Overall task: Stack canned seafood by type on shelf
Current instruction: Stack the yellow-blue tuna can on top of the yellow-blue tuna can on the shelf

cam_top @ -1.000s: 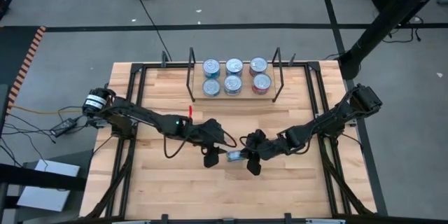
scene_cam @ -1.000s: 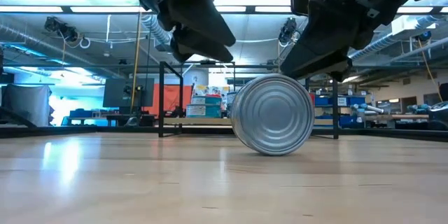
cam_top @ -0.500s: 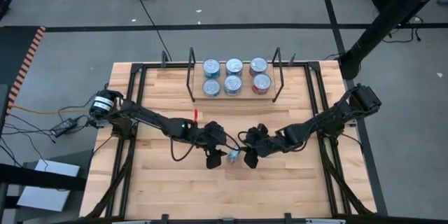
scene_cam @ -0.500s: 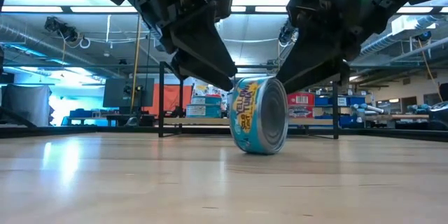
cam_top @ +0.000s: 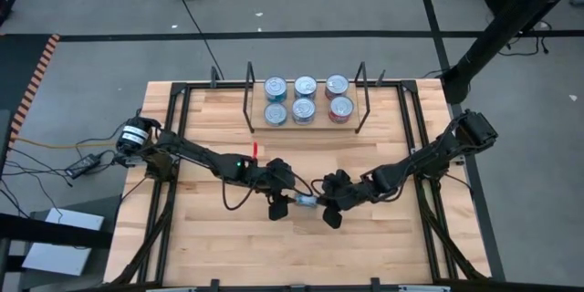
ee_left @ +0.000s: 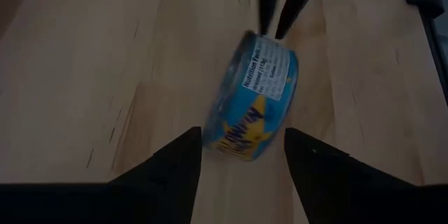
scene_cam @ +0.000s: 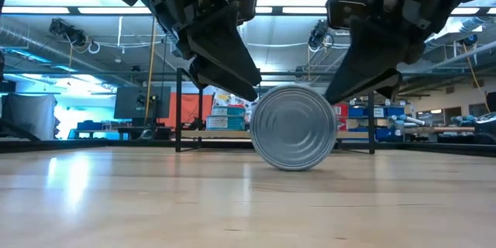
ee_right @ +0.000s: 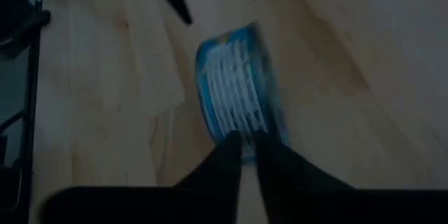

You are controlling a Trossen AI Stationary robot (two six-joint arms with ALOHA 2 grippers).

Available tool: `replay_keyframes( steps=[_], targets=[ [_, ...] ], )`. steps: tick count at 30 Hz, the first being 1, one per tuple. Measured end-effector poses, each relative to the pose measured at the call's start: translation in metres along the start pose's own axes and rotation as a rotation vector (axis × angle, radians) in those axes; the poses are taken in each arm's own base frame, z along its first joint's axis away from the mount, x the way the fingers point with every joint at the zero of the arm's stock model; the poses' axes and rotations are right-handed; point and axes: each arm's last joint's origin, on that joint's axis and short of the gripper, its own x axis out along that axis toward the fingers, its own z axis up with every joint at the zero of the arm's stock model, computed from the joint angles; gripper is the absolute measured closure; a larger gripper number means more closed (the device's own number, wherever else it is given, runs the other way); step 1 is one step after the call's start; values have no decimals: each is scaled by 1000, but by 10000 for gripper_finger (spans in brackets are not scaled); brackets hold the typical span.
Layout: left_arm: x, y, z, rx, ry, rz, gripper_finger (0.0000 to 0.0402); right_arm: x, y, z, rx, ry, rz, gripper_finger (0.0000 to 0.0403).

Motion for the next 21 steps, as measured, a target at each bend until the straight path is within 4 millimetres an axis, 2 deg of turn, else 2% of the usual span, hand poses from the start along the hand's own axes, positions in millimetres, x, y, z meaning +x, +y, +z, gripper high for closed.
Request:
replay_keyframes(
  steps=[2, 4, 11, 17, 21],
  targets=[
    [0, 0, 0, 1, 0, 0, 192, 0, -1, -1, -11, 14, 2, 381],
    [0, 0, 0, 2, -1, 1, 193, 0, -2, 0, -39, 22, 6, 394],
    [0, 0, 0, 2, -6, 16, 193, 2, -6, 4, -11, 32, 11, 363],
    [7, 2, -3, 2, -4, 31, 193, 3, -5, 6, -25, 43, 49, 370],
    [12, 1, -3, -1, -12, 13, 193, 16, -9, -1, -9, 75, 11, 377]
  ],
)
